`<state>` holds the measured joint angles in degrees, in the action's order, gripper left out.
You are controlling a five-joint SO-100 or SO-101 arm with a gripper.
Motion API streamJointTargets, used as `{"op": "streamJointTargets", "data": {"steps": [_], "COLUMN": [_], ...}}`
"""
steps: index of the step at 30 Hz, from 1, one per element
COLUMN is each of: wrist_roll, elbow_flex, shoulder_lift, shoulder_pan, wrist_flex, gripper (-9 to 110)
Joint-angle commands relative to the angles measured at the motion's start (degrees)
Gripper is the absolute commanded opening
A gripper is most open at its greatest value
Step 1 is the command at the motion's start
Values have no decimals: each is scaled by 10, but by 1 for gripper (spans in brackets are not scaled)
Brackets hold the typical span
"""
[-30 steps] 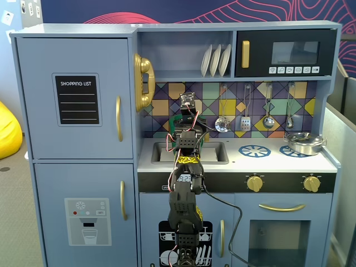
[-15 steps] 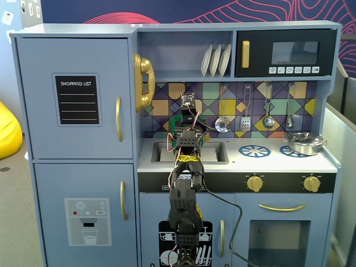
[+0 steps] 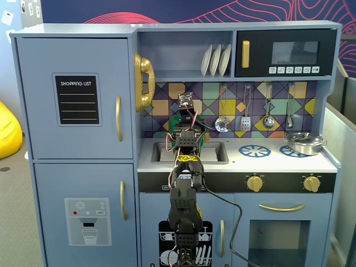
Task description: Take off the lid from the green recipient and place it on the counter
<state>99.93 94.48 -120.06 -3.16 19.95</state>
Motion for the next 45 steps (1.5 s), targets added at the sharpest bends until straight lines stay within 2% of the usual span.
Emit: {"op": "streamJointTargets", "data": {"steps": [1, 11, 24, 38, 45], "wrist_roll": [-4, -1, -24, -24, -19], "elbow_flex": [-62, -49, -48, 208, 287], "shoulder_lift": [0, -33, -54, -98, -91], "shoulder_pan": [12, -38, -235, -279, -287], "wrist_flex": [-48, -57, -79, -253, -311], "gripper": [0, 0, 0, 0, 0]}}
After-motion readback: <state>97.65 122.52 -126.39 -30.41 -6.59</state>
